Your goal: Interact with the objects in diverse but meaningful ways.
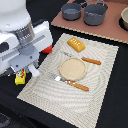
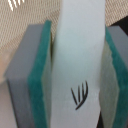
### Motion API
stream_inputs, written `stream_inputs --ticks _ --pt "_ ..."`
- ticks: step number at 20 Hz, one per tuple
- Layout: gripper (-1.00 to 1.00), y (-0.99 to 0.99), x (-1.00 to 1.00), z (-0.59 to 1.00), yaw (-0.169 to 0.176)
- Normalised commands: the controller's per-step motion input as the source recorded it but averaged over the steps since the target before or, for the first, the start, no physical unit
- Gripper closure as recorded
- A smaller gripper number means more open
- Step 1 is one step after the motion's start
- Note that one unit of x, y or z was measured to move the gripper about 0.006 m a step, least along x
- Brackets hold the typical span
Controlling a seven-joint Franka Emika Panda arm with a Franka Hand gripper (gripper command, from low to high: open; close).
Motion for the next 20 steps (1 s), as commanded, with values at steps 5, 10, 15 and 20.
stream_inputs --ticks 5,10,15,20 --pt "1.0 -0.26 0.92 0.22 -0.037" --pt "1.0 -0.23 0.87 0.06 -0.007" --pt "1.0 -0.21 0.78 0.0 0.0" --pt "1.0 -0.22 0.67 0.0 -0.002"
